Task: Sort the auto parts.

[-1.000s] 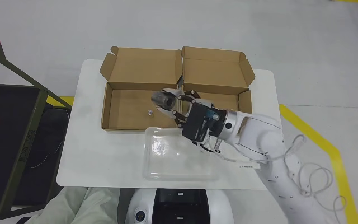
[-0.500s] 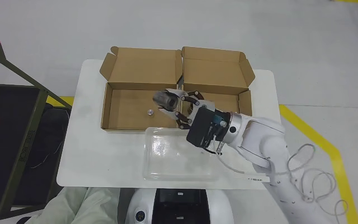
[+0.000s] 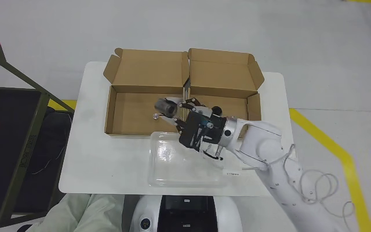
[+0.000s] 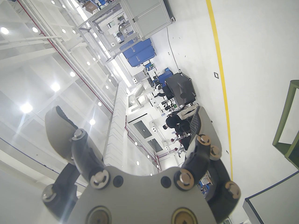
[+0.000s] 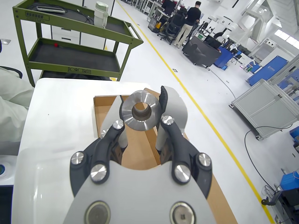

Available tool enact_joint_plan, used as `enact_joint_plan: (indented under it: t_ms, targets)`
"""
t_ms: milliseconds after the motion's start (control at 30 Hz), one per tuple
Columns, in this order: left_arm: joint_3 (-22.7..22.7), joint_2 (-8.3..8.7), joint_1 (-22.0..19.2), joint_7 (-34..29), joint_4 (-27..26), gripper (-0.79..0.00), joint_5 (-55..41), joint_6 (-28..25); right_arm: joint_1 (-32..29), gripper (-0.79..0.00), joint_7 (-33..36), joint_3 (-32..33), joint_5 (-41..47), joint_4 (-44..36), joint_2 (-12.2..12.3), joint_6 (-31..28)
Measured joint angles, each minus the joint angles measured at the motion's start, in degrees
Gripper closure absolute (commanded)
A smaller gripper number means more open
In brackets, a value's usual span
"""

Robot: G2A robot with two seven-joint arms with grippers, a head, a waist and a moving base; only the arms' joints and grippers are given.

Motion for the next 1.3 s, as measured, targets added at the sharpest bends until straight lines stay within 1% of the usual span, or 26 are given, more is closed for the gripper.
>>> enact_joint_plan:
  t_ms: [233, 500, 933, 1300]
  targets:
    - [0.0, 0.0, 0.0, 0.0, 0.0, -0.785, 0.0, 0.0, 3.56, 0.0, 3.34, -4.64, -0.2, 6.26, -1.21, 2.05]
    - [0.0, 0.0, 0.0, 0.0, 0.0, -0.785, 0.0, 0.0, 7.36, 0.0, 5.28, -8.9, 1.4, 14.09, -2.85, 4.07]
    - [0.0, 0.0, 0.0, 0.0, 0.0, -0.785, 0.0, 0.0, 14.22, 0.0, 11.58, -15.15, 5.47, 31.87, -6.86, 10.94]
    - [0.0, 0.0, 0.0, 0.0, 0.0, -0.785, 0.0, 0.0, 18.53, 0.0, 14.34, -18.26, 7.55, 39.87, -9.76, 12.37]
